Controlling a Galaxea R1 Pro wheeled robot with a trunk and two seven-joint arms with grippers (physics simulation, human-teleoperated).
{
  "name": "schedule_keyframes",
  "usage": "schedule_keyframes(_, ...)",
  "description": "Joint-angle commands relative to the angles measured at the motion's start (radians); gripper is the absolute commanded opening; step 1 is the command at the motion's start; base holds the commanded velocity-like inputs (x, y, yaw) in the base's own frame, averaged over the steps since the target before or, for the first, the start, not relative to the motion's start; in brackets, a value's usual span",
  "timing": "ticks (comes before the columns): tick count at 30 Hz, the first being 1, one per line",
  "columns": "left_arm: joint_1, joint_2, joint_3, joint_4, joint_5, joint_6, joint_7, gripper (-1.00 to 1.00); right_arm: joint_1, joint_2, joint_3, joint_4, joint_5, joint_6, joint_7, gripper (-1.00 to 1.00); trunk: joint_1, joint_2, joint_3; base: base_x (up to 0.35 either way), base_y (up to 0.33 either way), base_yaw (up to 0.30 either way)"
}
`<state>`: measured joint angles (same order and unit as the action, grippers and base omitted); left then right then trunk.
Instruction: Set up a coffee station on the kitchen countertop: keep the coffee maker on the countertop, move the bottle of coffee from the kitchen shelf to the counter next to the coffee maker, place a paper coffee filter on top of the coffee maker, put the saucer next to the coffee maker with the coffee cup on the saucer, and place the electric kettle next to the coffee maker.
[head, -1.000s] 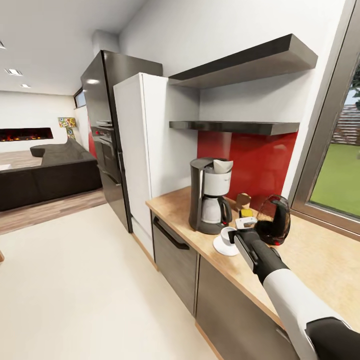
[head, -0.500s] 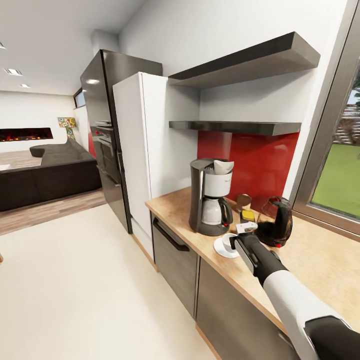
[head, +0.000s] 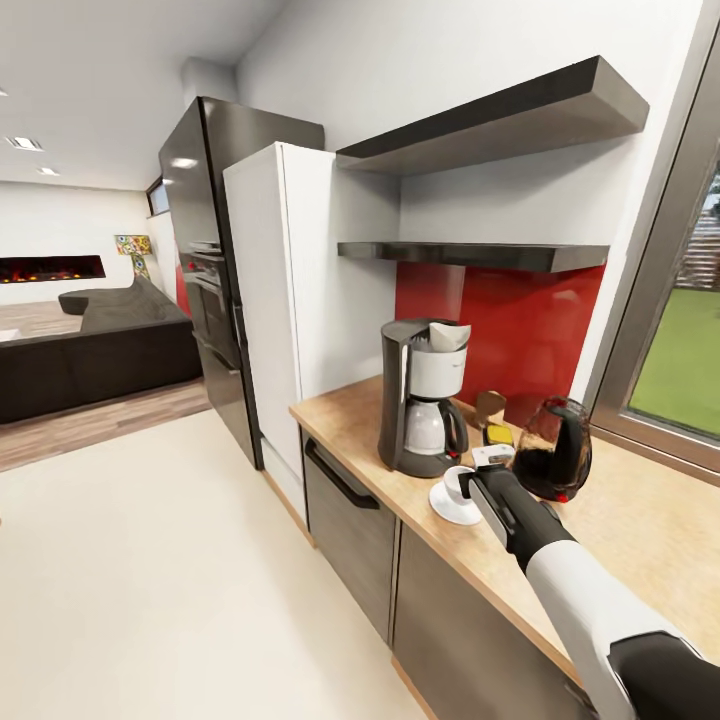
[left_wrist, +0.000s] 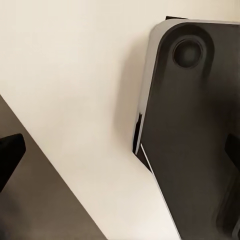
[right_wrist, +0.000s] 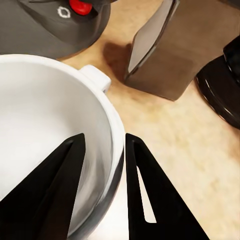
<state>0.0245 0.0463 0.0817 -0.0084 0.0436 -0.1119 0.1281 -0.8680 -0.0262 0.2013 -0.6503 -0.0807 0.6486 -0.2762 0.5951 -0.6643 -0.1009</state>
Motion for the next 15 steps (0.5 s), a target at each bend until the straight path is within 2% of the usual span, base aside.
schedule_keyframes(1,0.000,0.000,0.007,-0.001,0.004,-0.003,-0.001,1.00,-0.001,-0.002,0.007,-0.001,-0.008,0.005,-0.008,-1.00,0.000,-0.001,-0.001,0.002,0.000,0.000)
schedule_keyframes(6,0.000,0.000,0.007,-0.001,0.005,-0.003,-0.001,1.00,-0.001,-0.002,0.007,0.000,-0.008,0.005,-0.008,-1.00,0.000,-0.001,-0.001,0.004,0.000,0.000)
schedule_keyframes(15,0.000,0.001,0.009,-0.001,0.006,-0.003,-0.001,1.00,-0.001,-0.003,0.007,0.011,-0.007,0.005,-0.009,-1.00,0.000,-0.001,-0.001,0.074,0.000,0.000)
